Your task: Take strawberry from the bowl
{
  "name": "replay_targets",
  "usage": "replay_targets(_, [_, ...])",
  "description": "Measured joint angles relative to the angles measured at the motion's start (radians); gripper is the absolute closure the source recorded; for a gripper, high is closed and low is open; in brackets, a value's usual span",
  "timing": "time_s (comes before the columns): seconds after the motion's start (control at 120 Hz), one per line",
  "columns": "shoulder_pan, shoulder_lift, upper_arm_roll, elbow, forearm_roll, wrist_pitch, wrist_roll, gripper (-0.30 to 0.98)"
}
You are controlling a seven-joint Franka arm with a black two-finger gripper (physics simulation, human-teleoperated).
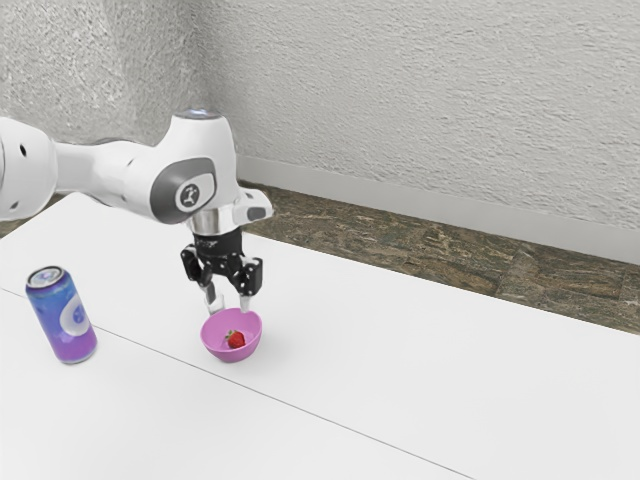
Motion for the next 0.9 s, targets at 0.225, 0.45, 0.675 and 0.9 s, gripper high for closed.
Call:
replay_targets(0.225, [0.012,0.047,0.025,-0.036,-0.022,0.073,-0.008,0.28])
replay_targets(0.45, [0.032,0.130,0.034,-0.039,-0.022,0.125,-0.010,0.30])
replay_targets(0.675, [0.051,0.183,0.026,-0.012,-0.017,0.169,-0.007,0.31])
replay_targets(0.9, [0.052,0.258,0.025,0.044,-0.016,0.195,-0.005,0.31])
